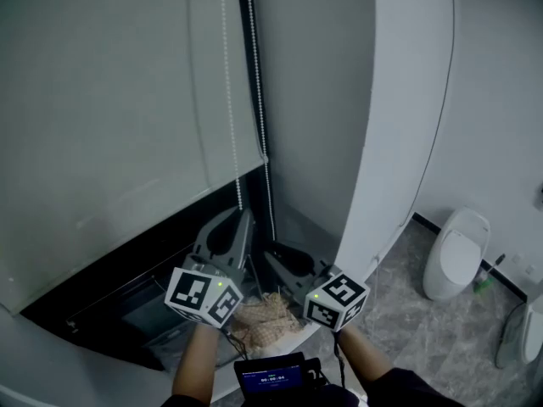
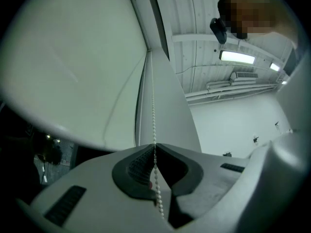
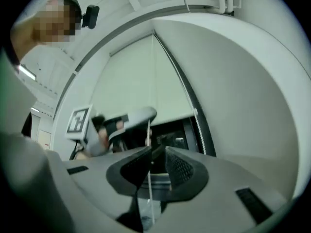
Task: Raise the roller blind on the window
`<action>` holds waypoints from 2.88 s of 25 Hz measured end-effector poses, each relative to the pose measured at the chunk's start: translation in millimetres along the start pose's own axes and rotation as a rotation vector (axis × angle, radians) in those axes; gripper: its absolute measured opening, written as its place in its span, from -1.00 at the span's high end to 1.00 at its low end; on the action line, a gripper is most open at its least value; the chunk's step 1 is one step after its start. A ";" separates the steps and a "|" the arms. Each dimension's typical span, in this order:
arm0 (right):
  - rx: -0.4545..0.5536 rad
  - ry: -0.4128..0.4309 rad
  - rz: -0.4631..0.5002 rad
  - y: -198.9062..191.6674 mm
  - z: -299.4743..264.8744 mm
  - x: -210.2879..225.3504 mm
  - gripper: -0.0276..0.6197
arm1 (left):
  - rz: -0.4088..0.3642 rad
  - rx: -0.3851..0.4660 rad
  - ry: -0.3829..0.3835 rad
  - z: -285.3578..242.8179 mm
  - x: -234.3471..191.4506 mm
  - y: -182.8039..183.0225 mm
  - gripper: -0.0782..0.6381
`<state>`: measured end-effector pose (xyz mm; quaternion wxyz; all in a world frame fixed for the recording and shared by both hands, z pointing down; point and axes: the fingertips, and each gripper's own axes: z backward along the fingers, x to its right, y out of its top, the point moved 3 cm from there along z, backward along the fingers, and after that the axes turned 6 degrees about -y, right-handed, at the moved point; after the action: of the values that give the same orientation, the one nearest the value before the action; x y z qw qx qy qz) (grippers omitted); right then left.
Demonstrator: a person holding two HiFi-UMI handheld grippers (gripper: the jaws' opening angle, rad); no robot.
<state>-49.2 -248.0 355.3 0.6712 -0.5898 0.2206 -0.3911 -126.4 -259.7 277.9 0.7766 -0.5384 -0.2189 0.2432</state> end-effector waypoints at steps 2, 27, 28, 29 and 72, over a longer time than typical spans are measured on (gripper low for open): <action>0.067 0.010 0.039 41.6 -8.5 0.6 0.71 | 0.000 -0.050 0.000 3.8 3.7 -27.0 0.75; 0.175 -0.090 0.294 140.0 -44.0 -2.2 0.86 | 0.203 -0.148 -0.084 37.0 19.6 -94.8 0.75; 0.159 -0.103 0.305 130.4 -42.5 0.7 0.87 | 0.206 -0.112 -0.084 34.3 16.3 -77.9 0.74; 0.145 -0.112 0.314 119.9 -40.7 3.0 0.86 | 0.204 -0.080 -0.082 30.2 13.6 -60.3 0.74; -0.131 -0.137 0.141 -61.8 20.8 11.8 0.86 | 0.132 -0.074 -0.130 -5.9 27.2 -27.1 0.76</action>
<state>-42.8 -244.2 421.2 0.6705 -0.6409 0.2401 -0.2863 -97.5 -255.5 303.7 0.7226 -0.5632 -0.2417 0.3197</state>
